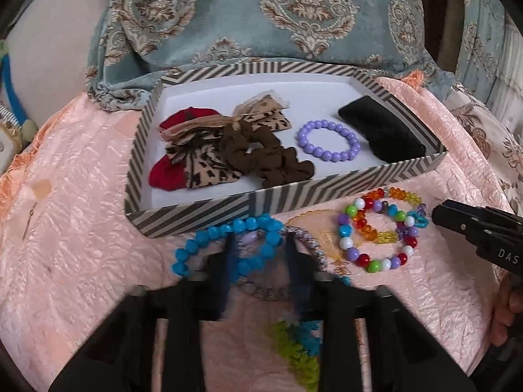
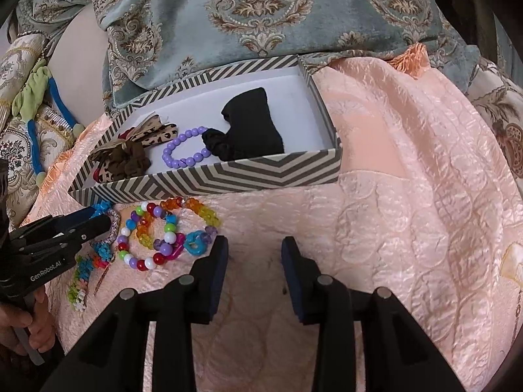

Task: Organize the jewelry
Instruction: 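Lower the left gripper onto the blue bead bracelet and grasp it, then lower the right gripper onto the rainbow bead bracelet and grasp it, then hold the blue bracelet in the left gripper and rainbow bracelet in the right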

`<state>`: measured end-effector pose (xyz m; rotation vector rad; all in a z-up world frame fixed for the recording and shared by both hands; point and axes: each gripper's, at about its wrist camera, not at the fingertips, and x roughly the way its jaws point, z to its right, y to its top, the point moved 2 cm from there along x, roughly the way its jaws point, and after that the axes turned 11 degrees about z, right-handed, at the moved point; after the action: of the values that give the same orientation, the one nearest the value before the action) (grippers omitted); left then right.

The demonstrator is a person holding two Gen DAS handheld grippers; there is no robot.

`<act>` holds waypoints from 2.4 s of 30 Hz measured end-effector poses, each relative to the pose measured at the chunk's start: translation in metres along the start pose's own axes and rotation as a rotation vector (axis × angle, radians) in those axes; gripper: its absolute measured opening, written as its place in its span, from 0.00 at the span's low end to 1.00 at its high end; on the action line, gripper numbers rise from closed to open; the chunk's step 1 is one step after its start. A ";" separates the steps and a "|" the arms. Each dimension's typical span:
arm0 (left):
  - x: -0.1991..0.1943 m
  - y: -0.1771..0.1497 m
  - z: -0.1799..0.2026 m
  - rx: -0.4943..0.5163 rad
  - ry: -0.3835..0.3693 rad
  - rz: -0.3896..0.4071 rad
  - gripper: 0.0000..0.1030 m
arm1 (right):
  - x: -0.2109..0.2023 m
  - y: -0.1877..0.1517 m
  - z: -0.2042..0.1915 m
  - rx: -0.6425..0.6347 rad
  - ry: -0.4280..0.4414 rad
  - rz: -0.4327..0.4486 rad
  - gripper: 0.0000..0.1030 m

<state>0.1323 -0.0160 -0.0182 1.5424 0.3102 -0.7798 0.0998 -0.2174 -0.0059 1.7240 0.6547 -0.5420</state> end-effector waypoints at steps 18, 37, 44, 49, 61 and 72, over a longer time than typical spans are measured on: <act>-0.050 -0.009 -0.056 -0.294 0.063 0.078 0.00 | -0.009 0.004 -0.014 -0.029 0.086 0.028 0.34; -0.041 -0.014 -0.048 -0.289 0.046 0.054 0.00 | -0.005 0.004 -0.045 -0.218 0.056 0.011 0.09; -0.040 -0.015 -0.045 -0.272 0.044 0.050 0.00 | -0.065 0.020 -0.044 -0.142 0.201 0.214 0.09; -0.040 -0.014 -0.035 -0.233 0.029 0.056 0.00 | -0.072 0.025 -0.041 -0.101 0.228 0.249 0.09; -0.034 -0.018 -0.024 -0.170 0.076 0.034 0.00 | -0.038 0.003 -0.034 -0.107 0.094 0.094 0.09; -0.034 -0.019 -0.023 -0.161 0.078 0.036 0.00 | -0.041 0.002 -0.035 -0.123 0.062 0.114 0.09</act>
<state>0.1023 0.0175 -0.0121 1.4251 0.3929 -0.6515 0.0721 -0.1893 0.0311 1.6559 0.6165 -0.3626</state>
